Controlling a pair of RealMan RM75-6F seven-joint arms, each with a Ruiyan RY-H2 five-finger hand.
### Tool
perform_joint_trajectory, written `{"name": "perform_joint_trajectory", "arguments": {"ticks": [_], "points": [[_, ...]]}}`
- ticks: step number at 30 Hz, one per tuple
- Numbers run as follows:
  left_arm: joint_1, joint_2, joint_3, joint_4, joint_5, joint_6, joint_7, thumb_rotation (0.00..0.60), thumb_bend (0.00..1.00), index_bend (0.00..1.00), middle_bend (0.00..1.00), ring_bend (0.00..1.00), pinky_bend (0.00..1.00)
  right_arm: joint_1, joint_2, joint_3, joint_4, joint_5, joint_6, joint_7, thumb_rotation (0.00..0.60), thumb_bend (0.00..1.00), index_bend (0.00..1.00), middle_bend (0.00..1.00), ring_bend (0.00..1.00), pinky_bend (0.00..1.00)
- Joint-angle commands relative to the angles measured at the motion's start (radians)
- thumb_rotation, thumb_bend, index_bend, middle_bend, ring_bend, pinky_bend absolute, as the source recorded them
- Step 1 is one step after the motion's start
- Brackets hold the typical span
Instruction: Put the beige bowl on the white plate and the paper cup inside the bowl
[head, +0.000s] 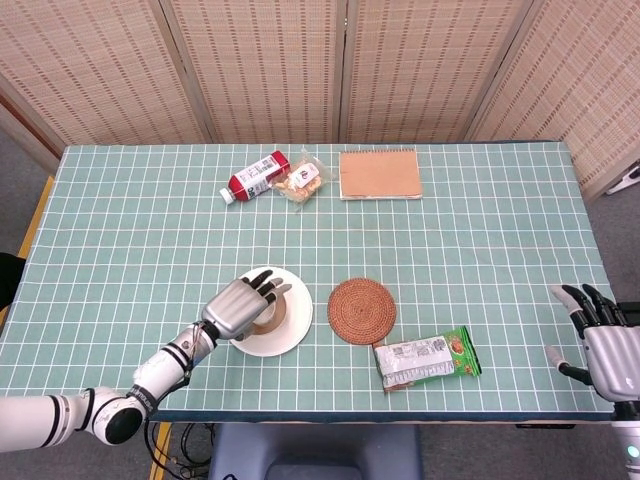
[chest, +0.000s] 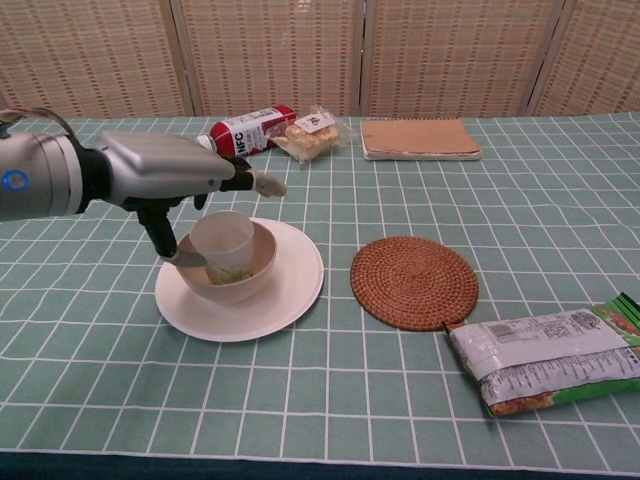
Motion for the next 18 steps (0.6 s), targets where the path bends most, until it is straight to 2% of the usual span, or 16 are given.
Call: {"name": "perform_joint_trajectory", "arguments": {"ticks": [1,6,11,18], "points": [[0.015,0.031,-0.009,-0.032,0.012,0.023,-0.037,0.6,0.28,0.0,0.0,0.02,0.33,0.0,0.0,0.0,0.001,0.0,0.001,0.001,0.6,0.26,0.12,0.12,0.04,0.12],[0.07,0.094,-0.031,-0.065,0.045,0.088,-0.137,0.6,0.28,0.02,0.0,0.03,0.33,0.0,0.0,0.0,0.003,0.001,0.0,0.004,0.6,0.26,0.12,0.12,0.04,0.12],[0.132,0.153,-0.037,-0.053,0.034,0.145,-0.21,0.6,0.28,0.06,0.0,0.04,0.33,0.003,0.001,0.002,0.004,-0.002,-0.003,0.004,0.6,0.26,0.12,0.12,0.04,0.12],[0.273,0.178,-0.018,-0.006,0.041,0.301,-0.296,0.6,0.28,0.12,0.0,0.06,0.33,0.01,-0.001,0.005,0.007,-0.006,-0.008,0.011,0.6,0.26,0.12,0.12,0.04,0.12]]}}
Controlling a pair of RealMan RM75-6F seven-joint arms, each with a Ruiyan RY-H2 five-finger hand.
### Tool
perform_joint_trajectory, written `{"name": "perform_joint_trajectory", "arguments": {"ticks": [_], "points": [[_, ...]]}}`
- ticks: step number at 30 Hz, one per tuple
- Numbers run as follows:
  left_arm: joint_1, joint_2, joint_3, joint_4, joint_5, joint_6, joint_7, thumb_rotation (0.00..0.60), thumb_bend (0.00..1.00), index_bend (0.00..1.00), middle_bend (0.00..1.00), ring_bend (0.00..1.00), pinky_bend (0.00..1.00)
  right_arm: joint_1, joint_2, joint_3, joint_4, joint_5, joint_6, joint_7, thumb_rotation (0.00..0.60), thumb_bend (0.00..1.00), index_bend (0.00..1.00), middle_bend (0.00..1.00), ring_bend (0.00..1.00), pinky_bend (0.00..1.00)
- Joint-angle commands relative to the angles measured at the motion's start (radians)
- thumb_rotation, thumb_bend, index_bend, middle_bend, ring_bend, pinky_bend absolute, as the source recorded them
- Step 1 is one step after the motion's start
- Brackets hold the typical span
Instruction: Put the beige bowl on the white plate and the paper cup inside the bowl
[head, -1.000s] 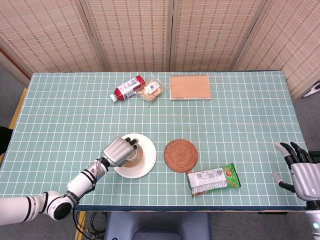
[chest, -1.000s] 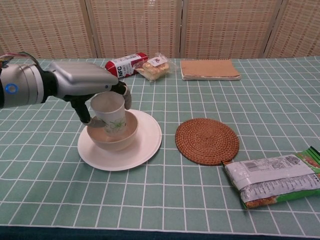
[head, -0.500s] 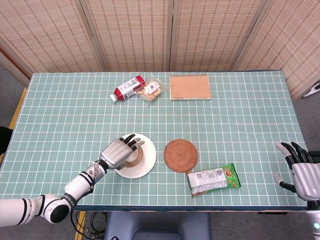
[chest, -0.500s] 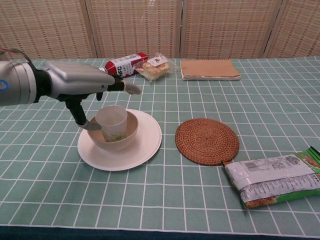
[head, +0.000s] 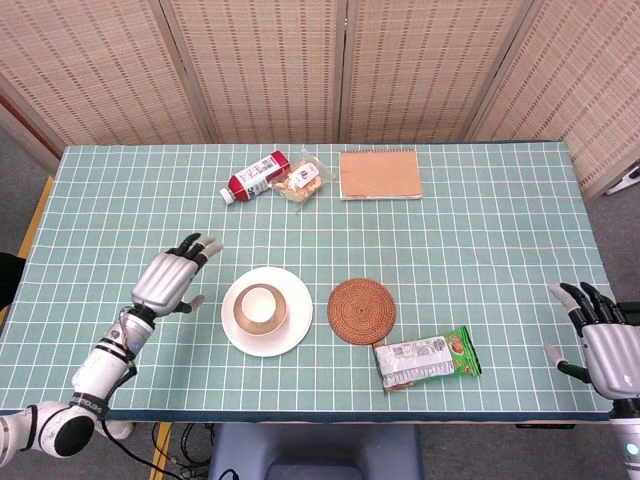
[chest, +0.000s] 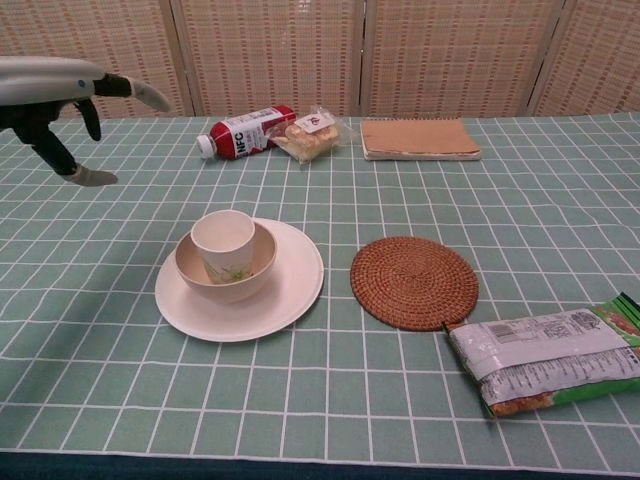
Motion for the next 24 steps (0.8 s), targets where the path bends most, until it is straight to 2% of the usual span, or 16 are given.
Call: {"name": "perform_joint_trajectory", "arguments": {"ticks": [1,12,24], "points": [[0.096,0.012,0.022,0.032,0.017,0.104,-0.047,0.6,0.28,0.12,0.0,0.06,0.33,0.003,-0.002,0.001,0.004,-0.003,-0.003,0.004,0.6,0.26,0.12,0.12,0.04,0.12],[0.331,0.0,0.116,0.076,0.129,0.356,-0.055,0.6,0.28,0.12,0.02,0.08,0.33,0.017,-0.002,0.001,0.005,-0.019,-0.011,0.002,0.6,0.26,0.12,0.12,0.04,0.12],[0.507,0.005,0.16,0.036,0.253,0.512,-0.082,0.6,0.28,0.1,0.02,0.08,0.28,0.02,-0.002,-0.002,-0.001,-0.027,-0.008,-0.001,0.6,0.26,0.12,0.12,0.04,0.12]]}}
